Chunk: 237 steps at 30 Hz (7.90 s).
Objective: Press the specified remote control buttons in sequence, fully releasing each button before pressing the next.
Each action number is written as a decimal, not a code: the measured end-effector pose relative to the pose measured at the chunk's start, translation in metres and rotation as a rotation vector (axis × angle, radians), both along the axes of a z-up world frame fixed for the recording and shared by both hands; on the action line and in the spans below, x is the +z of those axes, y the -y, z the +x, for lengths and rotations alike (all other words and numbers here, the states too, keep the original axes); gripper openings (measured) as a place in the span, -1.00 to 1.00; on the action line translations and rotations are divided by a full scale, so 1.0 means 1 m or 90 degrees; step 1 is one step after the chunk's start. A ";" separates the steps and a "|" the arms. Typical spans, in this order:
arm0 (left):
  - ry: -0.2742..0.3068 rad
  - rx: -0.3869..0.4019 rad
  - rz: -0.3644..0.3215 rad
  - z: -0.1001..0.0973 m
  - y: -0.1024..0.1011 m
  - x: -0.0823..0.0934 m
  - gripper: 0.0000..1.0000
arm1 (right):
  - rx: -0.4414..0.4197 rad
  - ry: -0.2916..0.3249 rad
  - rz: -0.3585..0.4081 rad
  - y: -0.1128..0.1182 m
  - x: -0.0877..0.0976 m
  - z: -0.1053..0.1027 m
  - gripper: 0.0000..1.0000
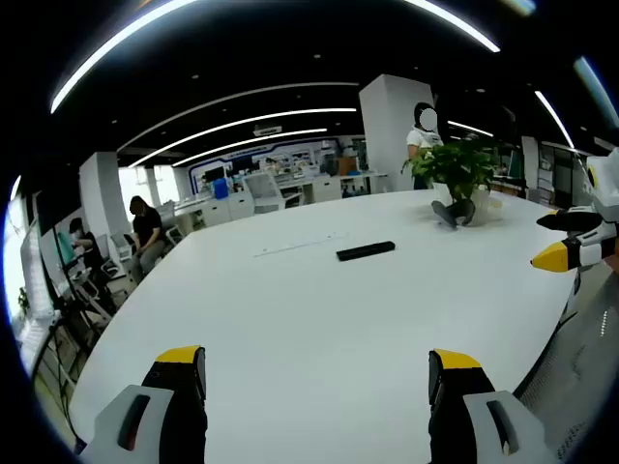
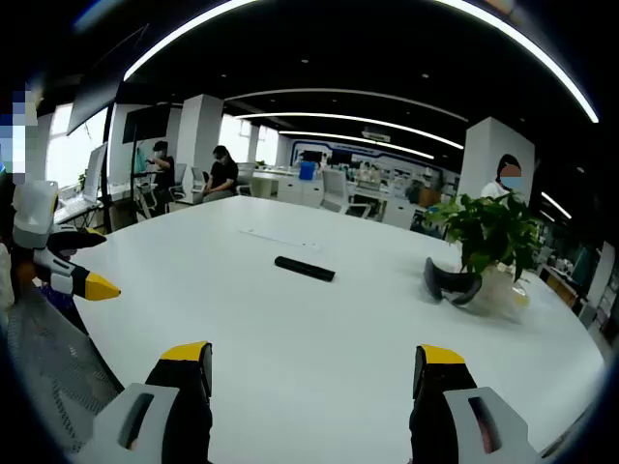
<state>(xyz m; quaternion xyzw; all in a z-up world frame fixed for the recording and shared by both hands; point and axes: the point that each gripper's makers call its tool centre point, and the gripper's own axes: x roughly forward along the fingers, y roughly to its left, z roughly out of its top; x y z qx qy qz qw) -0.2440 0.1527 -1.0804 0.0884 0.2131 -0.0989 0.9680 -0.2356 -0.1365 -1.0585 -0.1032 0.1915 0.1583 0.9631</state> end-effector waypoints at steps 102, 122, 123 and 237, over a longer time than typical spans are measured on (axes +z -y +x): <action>0.040 -0.115 -0.024 0.096 0.035 0.087 0.95 | 0.040 -0.040 0.043 -0.011 -0.005 -0.008 -0.06; -0.023 -0.233 0.001 0.174 0.089 0.082 0.81 | 0.042 -0.087 0.031 -0.011 -0.017 -0.011 -0.49; -0.024 -0.237 0.003 0.177 0.090 0.082 0.81 | 0.042 -0.090 0.028 -0.011 -0.017 -0.011 -0.50; -0.466 -0.631 0.394 0.304 0.151 -0.114 -0.54 | 0.031 -0.229 -0.042 -0.004 -0.057 -0.020 -1.00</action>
